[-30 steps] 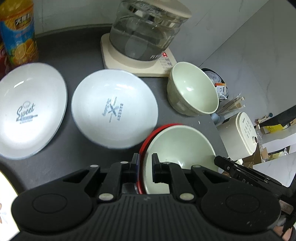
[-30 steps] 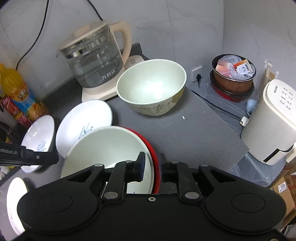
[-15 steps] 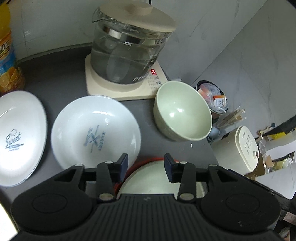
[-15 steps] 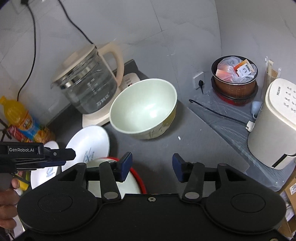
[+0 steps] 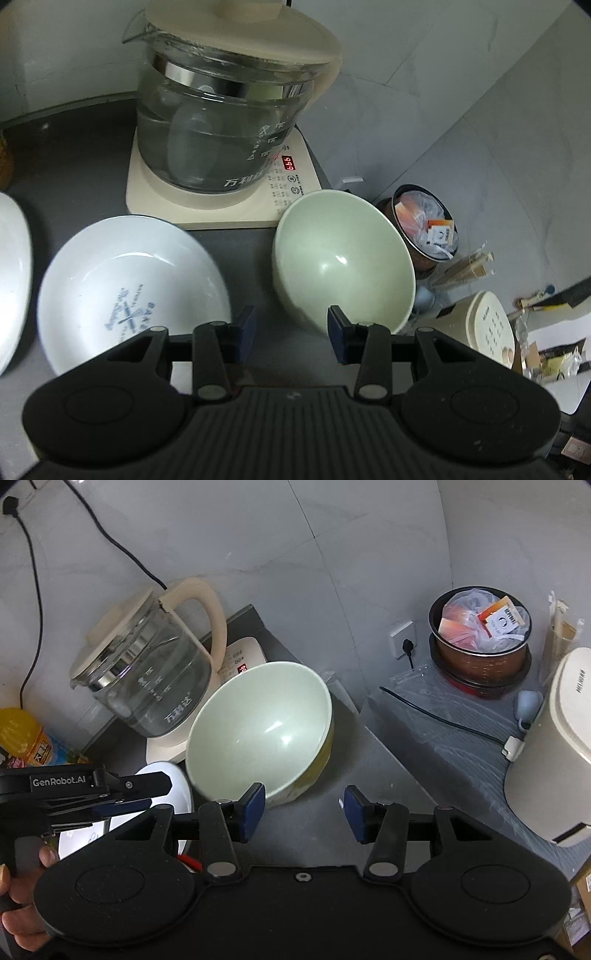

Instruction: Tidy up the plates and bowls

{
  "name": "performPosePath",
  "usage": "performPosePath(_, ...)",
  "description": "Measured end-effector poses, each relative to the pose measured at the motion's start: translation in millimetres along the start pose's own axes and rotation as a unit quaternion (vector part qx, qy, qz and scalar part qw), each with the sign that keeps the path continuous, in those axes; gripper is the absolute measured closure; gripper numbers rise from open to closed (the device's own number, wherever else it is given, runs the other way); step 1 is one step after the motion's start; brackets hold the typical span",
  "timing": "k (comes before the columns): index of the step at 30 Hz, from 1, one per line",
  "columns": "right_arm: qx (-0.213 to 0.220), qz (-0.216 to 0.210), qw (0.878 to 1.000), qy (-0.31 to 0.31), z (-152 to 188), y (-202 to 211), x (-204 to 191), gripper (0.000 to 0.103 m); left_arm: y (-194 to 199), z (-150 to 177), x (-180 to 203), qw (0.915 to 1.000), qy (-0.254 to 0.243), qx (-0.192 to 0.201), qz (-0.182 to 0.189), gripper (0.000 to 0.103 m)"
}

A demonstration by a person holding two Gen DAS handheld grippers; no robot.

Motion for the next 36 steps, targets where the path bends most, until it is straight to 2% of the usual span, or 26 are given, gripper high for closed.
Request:
performPosePath(9, -0.027, -0.012, 0.999, -0.014, -13, -34, 13, 0.057, -33, -7, 2, 0.9994, 0.031, -0.001, -0.017, 0.066)
performPosePath(13, -0.042, -0.015, 0.999, -0.023, -13, -49, 17, 0.064, -46, -8, 0, 0.9988, 0.040, -0.004, -0.026, 0.067)
performPosePath(22, -0.070, -0.014, 0.997, -0.030, -11, -74, 15, 0.076, -68, -7, -7, 0.9968, 0.066, -0.022, -0.040, 0.088)
performPosePath(31, -0.067, 0.000, 0.998, -0.019, -12, -80, 13, 0.079, -70, -7, -9, 0.9969, 0.064, -0.027, -0.039, 0.091)
performPosePath(36, -0.048, 0.000, 0.999, -0.014, -16, -67, 11, 0.081, -57, -9, -4, 0.9982, 0.051, -0.018, -0.025, 0.091)
Point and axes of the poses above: each gripper's, at about its wrist camera, not at the fingertips, and y roughly against the way its jaws point, x to its right, z to its underside, the point moved 8 cm from there along -y, roughly the way its jaws point, and after that the axes turned 4 degrees about x, right-handed, at the moved point
